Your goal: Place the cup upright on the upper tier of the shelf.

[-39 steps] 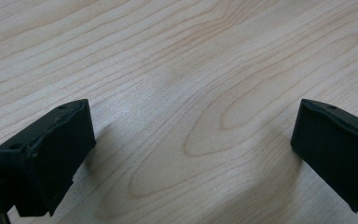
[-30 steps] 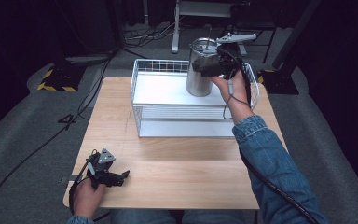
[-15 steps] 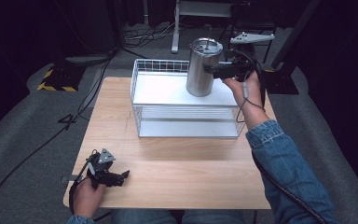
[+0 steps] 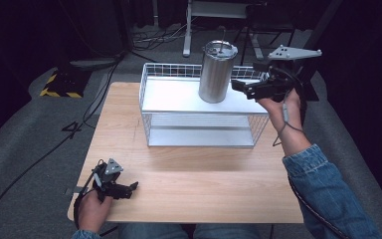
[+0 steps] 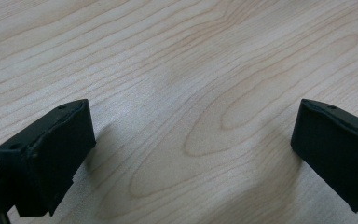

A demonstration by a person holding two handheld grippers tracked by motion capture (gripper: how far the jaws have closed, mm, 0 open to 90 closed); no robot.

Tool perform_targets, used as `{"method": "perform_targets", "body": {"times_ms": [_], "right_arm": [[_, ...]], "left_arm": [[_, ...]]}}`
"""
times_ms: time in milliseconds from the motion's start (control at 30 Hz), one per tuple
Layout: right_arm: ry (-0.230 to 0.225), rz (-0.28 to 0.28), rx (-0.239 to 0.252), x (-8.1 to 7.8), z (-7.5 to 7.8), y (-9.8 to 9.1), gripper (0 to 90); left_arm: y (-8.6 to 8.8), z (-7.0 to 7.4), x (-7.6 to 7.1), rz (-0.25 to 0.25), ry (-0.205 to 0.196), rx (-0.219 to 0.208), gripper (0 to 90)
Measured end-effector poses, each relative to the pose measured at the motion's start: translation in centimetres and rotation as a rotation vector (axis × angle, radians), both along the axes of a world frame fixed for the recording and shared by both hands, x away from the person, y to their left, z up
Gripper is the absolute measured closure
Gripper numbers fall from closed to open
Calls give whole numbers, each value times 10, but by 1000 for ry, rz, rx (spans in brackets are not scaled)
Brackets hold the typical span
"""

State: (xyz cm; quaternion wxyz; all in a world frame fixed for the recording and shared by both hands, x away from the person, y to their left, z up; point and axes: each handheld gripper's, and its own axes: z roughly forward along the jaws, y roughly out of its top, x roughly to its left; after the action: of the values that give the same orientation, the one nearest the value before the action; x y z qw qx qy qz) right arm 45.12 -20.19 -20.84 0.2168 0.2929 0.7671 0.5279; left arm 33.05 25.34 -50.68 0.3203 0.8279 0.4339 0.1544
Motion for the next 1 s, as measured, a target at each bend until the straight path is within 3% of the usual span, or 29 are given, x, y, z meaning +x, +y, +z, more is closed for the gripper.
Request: {"method": "perform_targets", "body": {"times_ms": [633,1000], "right_arm": [[-18,19,-70,-52,-23,-55,0],[23,12,-95,-74,-51,-75,0]], "left_arm": [[-1,0,3,0,6,0,0],[-1,0,4,1,0,3,0]]}}
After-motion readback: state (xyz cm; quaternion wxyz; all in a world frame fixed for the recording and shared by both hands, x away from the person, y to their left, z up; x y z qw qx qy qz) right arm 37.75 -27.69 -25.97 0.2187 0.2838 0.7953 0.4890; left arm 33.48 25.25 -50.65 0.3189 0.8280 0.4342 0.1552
